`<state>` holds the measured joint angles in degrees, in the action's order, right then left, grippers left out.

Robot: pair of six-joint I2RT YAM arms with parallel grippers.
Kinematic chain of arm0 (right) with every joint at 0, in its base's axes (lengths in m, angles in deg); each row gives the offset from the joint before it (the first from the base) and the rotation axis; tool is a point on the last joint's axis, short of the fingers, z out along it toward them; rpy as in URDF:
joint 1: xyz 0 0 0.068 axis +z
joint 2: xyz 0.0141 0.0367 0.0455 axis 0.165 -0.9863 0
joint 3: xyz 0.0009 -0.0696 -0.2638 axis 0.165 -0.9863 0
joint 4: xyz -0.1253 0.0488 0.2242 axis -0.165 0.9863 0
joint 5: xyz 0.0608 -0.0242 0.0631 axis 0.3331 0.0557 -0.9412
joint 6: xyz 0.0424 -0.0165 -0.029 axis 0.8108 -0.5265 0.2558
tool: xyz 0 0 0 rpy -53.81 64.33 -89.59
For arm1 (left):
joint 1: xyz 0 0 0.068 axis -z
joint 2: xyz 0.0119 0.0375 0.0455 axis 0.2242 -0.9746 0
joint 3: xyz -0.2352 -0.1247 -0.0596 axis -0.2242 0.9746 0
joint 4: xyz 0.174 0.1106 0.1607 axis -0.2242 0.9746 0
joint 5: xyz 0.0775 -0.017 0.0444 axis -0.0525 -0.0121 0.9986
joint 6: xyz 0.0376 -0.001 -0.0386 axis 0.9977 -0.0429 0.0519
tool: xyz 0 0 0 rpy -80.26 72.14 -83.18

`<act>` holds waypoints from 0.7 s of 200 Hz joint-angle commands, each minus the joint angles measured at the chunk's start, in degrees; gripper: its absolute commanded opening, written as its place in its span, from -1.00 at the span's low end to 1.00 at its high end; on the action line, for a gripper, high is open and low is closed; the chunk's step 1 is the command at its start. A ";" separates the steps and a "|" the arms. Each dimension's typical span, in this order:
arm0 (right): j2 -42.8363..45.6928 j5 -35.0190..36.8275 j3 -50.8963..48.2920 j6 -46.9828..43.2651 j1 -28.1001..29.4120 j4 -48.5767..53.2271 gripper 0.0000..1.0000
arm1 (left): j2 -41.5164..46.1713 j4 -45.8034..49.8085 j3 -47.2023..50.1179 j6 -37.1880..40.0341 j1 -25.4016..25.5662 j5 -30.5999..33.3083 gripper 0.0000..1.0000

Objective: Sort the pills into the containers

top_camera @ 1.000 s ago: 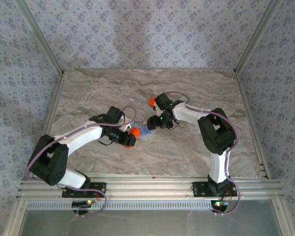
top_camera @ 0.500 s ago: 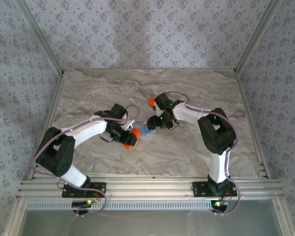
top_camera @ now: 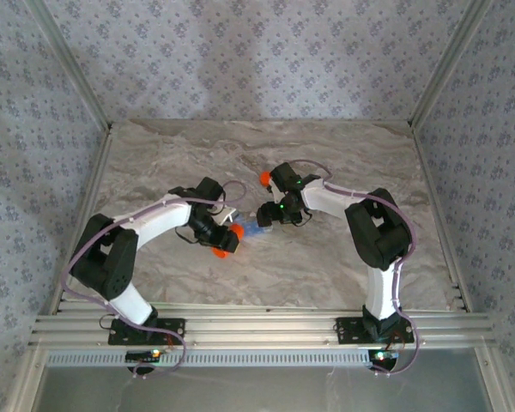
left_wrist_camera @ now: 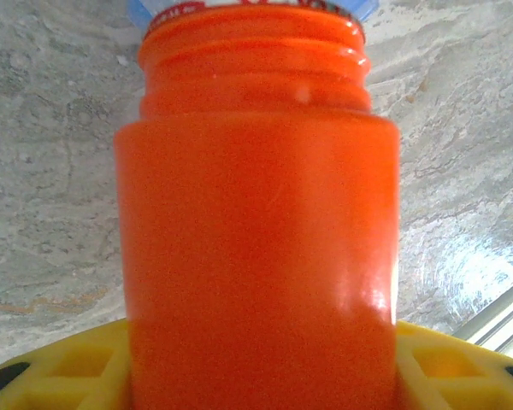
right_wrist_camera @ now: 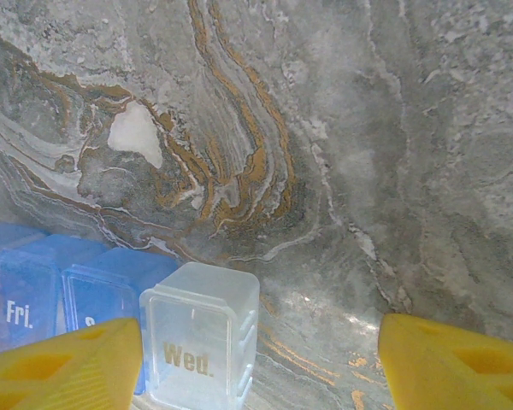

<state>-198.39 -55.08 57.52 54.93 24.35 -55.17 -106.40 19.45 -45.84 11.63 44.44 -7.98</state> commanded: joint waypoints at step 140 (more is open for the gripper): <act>-2.26 -0.59 -0.06 0.30 0.52 -0.58 0.50 | -5.85 11.25 -9.28 1.87 -0.81 2.44 -1.00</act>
<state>-198.39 -55.08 57.52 54.93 24.35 -55.25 -111.02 26.64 -52.88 12.50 44.02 -6.19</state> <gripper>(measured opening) 0.749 0.519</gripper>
